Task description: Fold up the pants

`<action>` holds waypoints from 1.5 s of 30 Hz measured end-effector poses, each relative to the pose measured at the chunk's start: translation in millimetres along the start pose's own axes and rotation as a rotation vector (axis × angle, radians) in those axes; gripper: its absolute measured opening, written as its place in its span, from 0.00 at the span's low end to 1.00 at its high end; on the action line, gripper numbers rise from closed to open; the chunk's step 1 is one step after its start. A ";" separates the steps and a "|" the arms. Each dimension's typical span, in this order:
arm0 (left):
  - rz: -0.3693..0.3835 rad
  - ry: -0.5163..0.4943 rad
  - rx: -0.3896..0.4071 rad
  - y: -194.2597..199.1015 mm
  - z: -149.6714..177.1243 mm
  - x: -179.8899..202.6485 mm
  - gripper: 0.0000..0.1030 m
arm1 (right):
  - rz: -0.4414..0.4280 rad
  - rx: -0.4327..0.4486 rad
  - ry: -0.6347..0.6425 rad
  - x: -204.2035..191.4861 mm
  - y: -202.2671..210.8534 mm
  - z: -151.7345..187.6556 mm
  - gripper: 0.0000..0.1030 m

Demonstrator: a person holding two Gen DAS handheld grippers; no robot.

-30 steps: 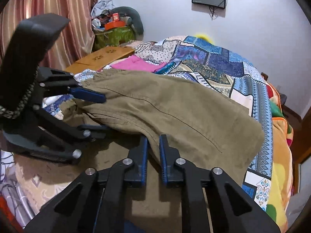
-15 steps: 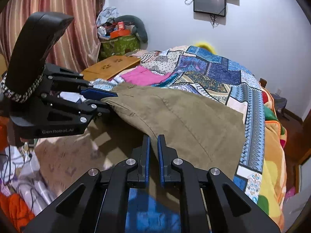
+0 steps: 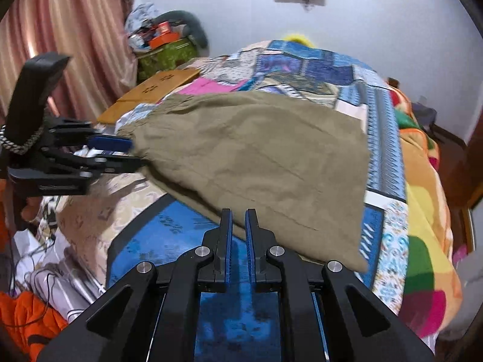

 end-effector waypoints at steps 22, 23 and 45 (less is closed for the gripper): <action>0.003 0.294 -0.071 -57.4 11.2 -74.7 0.78 | 0.099 -0.028 -0.375 85.4 -16.0 27.8 0.43; 0.000 0.291 -0.067 -56.1 11.1 -75.1 0.77 | 0.107 -0.049 -0.359 81.5 -23.0 31.9 0.43; -0.090 0.218 -0.042 -42.7 17.8 -80.5 0.74 | 0.150 -0.118 -0.317 90.9 -24.1 53.5 0.14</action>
Point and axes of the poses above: each gripper's, at about its wrist camera, not at the fingertips, and y roughly against the way its jaws point, x to its right, z to its underside, the point moved 4 cm from there along -y, roughly the way its jaws point, and after that the axes turned 2 degrees about -x, right-handed, at the moved point
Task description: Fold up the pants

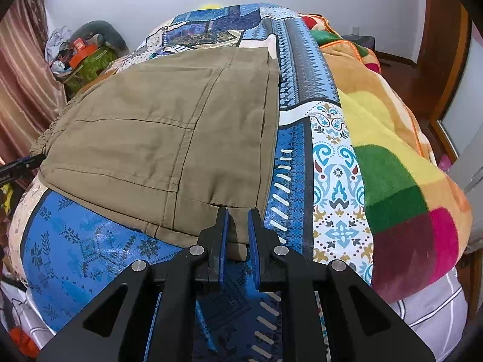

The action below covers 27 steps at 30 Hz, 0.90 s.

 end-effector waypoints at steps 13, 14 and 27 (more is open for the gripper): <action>-0.099 -0.031 0.118 18.4 -76.9 -17.0 0.80 | 0.034 0.086 -0.050 33.8 15.2 -70.2 0.31; -0.106 -0.035 0.118 12.7 -85.8 -18.0 0.80 | 0.039 0.094 -0.041 33.8 15.1 -75.9 0.32; -0.053 -0.039 -0.004 -68.3 -124.4 -34.8 0.82 | 0.063 0.117 0.120 29.6 -52.8 -189.1 0.45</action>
Point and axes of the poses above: each gripper's, at about its wrist camera, not at the fingertips, and y roughly against the way its jaws point, x to its right, z to its underside, the point moved 4 cm from there along -y, roughly the way its jaws point, and after that the axes turned 2 degrees about -x, right-handed, at the moved point
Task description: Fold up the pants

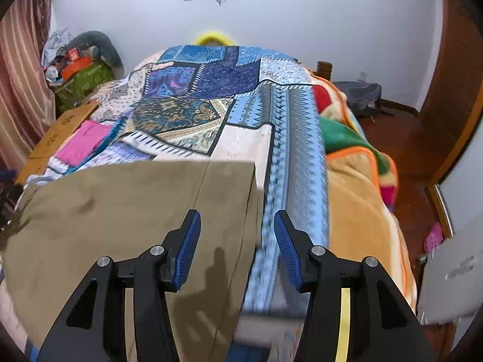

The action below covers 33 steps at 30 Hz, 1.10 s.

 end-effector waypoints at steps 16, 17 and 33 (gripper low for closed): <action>-0.014 0.101 0.026 -29.6 8.9 -9.1 0.85 | 0.035 -0.139 0.027 0.3 -124.2 -25.7 0.24; -0.012 0.110 0.022 -29.6 9.6 -9.3 0.85 | 0.050 -0.138 0.037 -1.3 -124.8 -24.7 0.24; -0.007 -0.038 0.155 54.6 -16.5 30.0 0.88 | -0.132 -0.040 0.142 -76.0 -11.8 -44.5 0.47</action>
Point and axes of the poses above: each gripper's, at about its wrist camera, not at the fingertips, and y roughly against the way its jaws point, x to its right, z to its underside, the point moved 4 cm from there along -y, roughly the way its jaws point, and after that the axes turned 2 degrees about -x, right-handed, at the moved point
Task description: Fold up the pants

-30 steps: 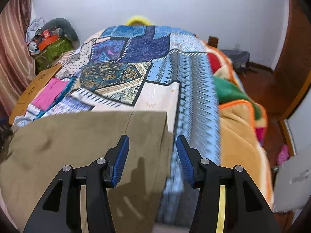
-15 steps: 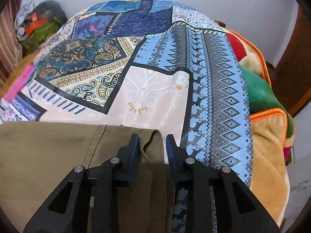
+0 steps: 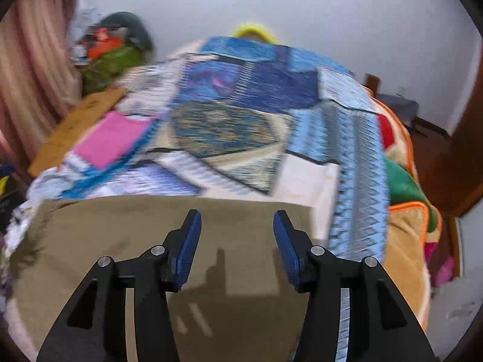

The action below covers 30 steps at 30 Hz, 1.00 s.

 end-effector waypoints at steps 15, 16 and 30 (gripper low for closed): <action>0.117 -0.104 -0.204 -36.9 54.8 68.5 0.91 | -0.111 -0.178 0.039 -58.3 -20.4 80.5 0.68; 0.125 -0.093 -0.209 -35.1 56.4 66.9 0.91 | -0.113 -0.175 0.026 -56.5 -16.5 85.0 0.68; 0.040 -0.059 -0.164 12.5 103.5 51.7 0.96 | -0.043 -0.129 -0.081 -41.1 41.0 148.0 0.70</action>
Point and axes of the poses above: each gripper's, at about its wrist camera, not at the fingertips, and y roughly against the way its jaws point, x to its right, z to its underside, the point moved 4 cm from there along -y, roughly the way its jaws point, and after that the axes turned 2 degrees about -x, right-handed, at the moved point
